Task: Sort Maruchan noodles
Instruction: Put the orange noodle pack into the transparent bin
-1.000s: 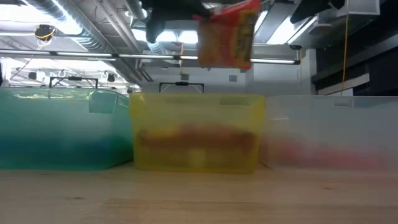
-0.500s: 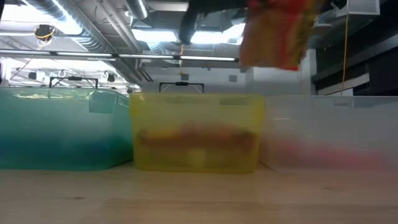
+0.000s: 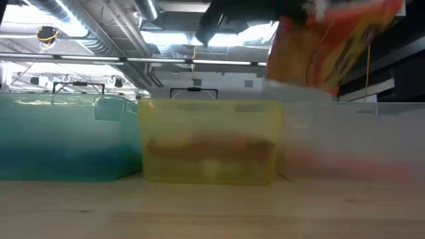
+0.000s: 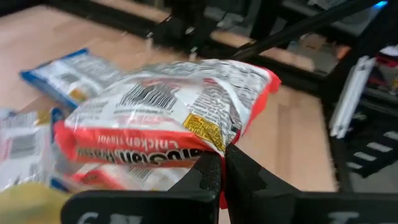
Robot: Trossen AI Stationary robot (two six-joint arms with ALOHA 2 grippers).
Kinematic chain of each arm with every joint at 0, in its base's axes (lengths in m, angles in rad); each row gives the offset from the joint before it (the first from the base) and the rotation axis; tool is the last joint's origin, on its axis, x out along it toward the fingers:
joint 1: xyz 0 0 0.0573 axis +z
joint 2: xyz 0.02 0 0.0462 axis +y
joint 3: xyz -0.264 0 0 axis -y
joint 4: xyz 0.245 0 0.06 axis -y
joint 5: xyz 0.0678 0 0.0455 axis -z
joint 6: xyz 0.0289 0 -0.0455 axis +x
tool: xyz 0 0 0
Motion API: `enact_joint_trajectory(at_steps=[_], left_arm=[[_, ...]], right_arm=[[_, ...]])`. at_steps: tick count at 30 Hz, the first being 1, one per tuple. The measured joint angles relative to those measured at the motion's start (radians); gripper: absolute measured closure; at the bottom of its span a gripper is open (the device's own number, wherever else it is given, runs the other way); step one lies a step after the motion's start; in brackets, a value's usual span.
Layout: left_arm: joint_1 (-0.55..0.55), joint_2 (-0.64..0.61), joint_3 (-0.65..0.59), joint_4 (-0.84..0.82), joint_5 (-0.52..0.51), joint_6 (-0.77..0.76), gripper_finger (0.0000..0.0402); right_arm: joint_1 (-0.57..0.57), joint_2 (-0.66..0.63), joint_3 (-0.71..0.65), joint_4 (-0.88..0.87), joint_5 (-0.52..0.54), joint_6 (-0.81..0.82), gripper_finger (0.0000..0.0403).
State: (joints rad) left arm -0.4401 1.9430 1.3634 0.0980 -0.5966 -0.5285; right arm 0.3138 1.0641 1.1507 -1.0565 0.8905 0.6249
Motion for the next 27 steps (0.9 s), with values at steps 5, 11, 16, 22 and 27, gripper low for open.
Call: enact_joint_trajectory(at_steps=[5,11,16,22,27], left_arm=[[0.012,0.001,-0.024,0.004,0.001,-0.011,0.0401],[0.015,0.032,-0.035,0.050,0.046,-0.013,0.0401],[0.021,0.048,-0.035,0.064,0.078,-0.010,0.0401],[0.029,0.048,-0.035,0.078,0.084,0.027,0.0401],[0.038,0.067,-0.035,0.092,0.104,0.035,0.0401]], right_arm=[[0.000,0.000,0.000,-0.001,0.000,0.000,0.0403],[0.000,0.000,0.000,-0.002,-0.001,0.000,0.0403],[0.000,0.000,0.000,-0.013,-0.011,0.002,0.0403],[0.000,0.000,0.000,-0.018,-0.020,0.003,0.0403],[0.000,0.000,0.000,-0.018,-0.020,0.003,0.0403]])
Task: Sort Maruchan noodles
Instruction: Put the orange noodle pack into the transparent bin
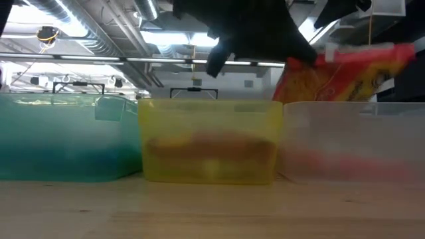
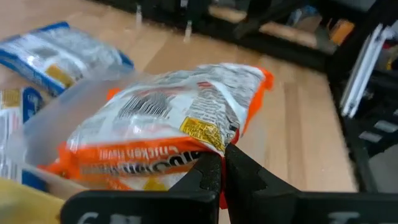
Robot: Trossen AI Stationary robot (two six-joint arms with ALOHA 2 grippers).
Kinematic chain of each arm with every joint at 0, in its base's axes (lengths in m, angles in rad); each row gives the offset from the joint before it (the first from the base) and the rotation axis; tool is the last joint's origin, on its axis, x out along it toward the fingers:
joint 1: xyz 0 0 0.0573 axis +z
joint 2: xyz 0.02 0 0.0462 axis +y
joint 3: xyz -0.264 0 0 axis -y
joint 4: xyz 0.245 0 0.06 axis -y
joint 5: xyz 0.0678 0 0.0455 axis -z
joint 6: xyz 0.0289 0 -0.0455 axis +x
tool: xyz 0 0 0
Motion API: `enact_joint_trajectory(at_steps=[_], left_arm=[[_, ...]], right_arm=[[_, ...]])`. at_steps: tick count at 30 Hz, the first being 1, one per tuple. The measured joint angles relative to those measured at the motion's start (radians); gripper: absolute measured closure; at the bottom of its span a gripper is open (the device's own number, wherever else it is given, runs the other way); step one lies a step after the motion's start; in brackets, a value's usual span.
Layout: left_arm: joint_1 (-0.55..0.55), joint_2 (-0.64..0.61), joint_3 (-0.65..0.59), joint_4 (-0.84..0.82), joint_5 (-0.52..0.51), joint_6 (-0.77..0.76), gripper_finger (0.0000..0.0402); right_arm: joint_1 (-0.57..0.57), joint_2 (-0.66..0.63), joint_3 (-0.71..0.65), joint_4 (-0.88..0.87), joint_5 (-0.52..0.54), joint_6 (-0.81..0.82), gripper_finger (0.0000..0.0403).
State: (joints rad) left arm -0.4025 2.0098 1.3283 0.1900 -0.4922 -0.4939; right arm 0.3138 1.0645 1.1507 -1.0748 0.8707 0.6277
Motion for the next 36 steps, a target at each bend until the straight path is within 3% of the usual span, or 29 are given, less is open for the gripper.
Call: enact_joint_trajectory(at_steps=[4,15,28,33,36], left_arm=[[0.013,0.012,0.002,0.031,0.048,0.007,0.0401],[0.019,0.014,0.000,0.024,0.058,0.007,0.0396],[0.051,0.013,0.001,0.011,0.179,-0.008,0.0281],[0.078,-0.037,0.000,-0.175,0.161,-0.010,0.0269],[0.097,-0.054,0.000,-0.208,0.164,-0.026,0.0268]], right_arm=[[0.000,0.000,0.000,0.000,0.000,0.000,0.0403],[0.000,0.000,0.000,-0.006,-0.056,0.000,0.0403],[0.000,0.000,0.000,-0.005,-0.130,0.022,0.0403],[0.000,0.001,0.000,0.003,-0.211,0.030,0.0403],[0.001,0.019,0.000,0.016,-0.254,0.035,0.0403]])
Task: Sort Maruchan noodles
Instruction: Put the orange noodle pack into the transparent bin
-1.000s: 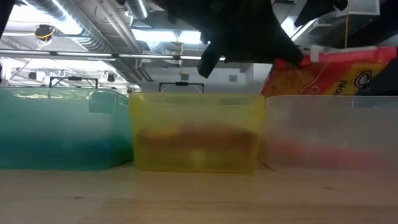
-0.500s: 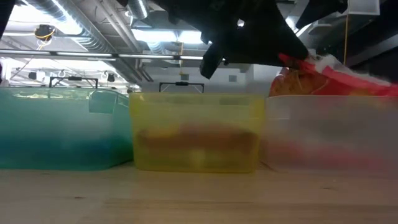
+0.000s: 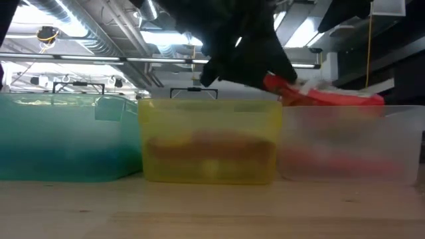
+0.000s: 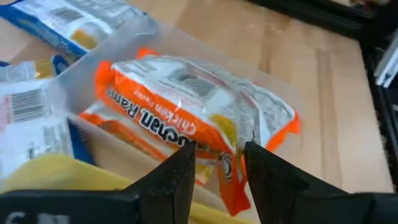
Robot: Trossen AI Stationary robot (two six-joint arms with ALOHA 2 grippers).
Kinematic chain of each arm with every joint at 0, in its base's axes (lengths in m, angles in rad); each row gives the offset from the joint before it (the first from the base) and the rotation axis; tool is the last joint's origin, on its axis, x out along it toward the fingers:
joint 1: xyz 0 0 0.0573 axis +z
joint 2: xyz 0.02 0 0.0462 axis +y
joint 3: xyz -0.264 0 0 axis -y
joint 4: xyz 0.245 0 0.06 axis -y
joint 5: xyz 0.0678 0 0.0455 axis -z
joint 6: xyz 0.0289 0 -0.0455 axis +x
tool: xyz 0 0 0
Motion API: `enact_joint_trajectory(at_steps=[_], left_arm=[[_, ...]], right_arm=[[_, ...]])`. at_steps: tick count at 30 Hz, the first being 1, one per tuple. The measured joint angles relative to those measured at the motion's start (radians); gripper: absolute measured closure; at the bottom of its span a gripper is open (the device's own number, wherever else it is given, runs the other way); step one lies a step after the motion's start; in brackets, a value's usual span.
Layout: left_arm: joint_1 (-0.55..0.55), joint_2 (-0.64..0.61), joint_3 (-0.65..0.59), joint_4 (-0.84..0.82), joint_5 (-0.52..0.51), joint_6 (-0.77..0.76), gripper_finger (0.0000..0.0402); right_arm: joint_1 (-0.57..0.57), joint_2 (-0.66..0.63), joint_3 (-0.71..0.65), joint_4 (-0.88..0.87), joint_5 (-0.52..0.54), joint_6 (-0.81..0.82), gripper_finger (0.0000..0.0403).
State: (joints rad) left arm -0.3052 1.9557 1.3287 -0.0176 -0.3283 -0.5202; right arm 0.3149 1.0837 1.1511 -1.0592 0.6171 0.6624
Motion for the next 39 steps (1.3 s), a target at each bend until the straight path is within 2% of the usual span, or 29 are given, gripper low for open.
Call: enact_joint_trajectory(at_steps=[7,14,18,20,24,28,34,39], left_arm=[[0.008,-0.005,0.000,0.075,0.146,-0.021,0.0268],[0.008,-0.005,0.000,0.074,0.166,-0.027,0.0270],[0.008,-0.048,0.000,-0.012,0.217,-0.029,0.0271],[0.007,-0.098,0.001,-0.118,0.219,-0.029,0.0271],[0.004,-0.214,0.001,-0.385,0.141,-0.027,0.0271],[-0.005,-0.344,0.000,-0.541,0.011,-0.025,0.0271],[-0.016,-0.504,0.001,-0.591,-0.119,0.007,0.0271],[-0.026,-0.572,0.001,-0.603,-0.162,0.047,0.0271]], right_arm=[[0.000,0.112,0.000,0.060,-0.071,-0.002,0.0403],[0.000,0.239,0.000,0.076,-0.092,-0.014,0.0403],[0.000,0.286,0.000,0.134,-0.140,-0.039,0.0403],[0.007,0.306,0.000,0.180,-0.169,-0.047,0.0403],[0.053,0.355,0.000,0.285,-0.183,-0.084,0.0403],[0.086,0.421,0.000,0.347,-0.198,-0.094,0.0403],[0.084,0.528,-0.002,0.356,-0.225,-0.095,0.0403],[0.084,0.573,-0.001,0.351,-0.230,-0.093,0.0403]])
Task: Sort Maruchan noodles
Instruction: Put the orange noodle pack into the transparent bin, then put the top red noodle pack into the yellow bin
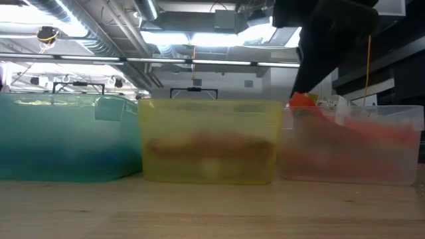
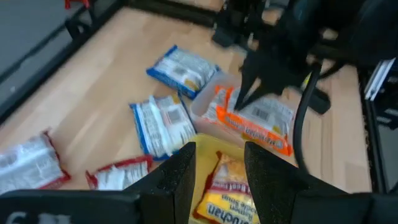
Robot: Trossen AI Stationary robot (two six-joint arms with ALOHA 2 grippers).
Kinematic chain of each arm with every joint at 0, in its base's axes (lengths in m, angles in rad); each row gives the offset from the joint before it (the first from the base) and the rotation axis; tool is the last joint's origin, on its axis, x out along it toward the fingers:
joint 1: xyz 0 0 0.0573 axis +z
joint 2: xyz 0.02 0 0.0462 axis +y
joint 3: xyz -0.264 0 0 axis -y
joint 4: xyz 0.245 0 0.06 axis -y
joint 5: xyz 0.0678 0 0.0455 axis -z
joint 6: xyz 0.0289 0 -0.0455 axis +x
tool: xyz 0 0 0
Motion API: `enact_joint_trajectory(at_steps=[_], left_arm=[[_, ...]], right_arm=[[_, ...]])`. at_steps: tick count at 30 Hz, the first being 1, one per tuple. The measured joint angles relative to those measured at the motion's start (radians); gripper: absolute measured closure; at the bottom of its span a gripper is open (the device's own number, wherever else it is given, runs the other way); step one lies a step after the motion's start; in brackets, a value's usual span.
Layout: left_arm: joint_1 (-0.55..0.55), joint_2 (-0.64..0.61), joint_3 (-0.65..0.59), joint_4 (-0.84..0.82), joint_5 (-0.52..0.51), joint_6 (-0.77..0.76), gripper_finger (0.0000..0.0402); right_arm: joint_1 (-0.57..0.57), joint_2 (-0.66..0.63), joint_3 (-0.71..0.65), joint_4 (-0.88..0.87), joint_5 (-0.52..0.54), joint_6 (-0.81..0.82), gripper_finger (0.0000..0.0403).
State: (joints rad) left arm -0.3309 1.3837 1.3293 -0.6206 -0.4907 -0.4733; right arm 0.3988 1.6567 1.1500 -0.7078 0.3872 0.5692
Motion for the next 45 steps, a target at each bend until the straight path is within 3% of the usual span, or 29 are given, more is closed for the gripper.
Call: enact_joint_trajectory(at_steps=[19,26,33,39,45], left_arm=[[0.002,0.004,-0.001,-0.037,-0.043,0.042,0.0271],[0.040,0.004,-0.001,-0.042,-0.043,0.096,0.0271],[0.229,0.003,-0.050,-0.027,0.008,0.228,0.0271],[0.465,-0.003,-0.136,-0.046,0.069,0.357,0.0264],[0.745,0.006,-0.235,0.018,0.325,0.522,0.0232]], right_arm=[[-0.074,0.054,0.001,0.064,0.013,-0.051,0.0403],[-0.034,-0.051,0.094,-0.026,0.054,-0.052,0.0403],[-0.013,-0.171,0.205,-0.170,0.112,-0.019,0.0394],[-0.013,-0.230,0.212,-0.274,0.099,-0.012,0.0333],[-0.013,-0.232,0.210,-0.357,0.094,0.003,0.0251]])
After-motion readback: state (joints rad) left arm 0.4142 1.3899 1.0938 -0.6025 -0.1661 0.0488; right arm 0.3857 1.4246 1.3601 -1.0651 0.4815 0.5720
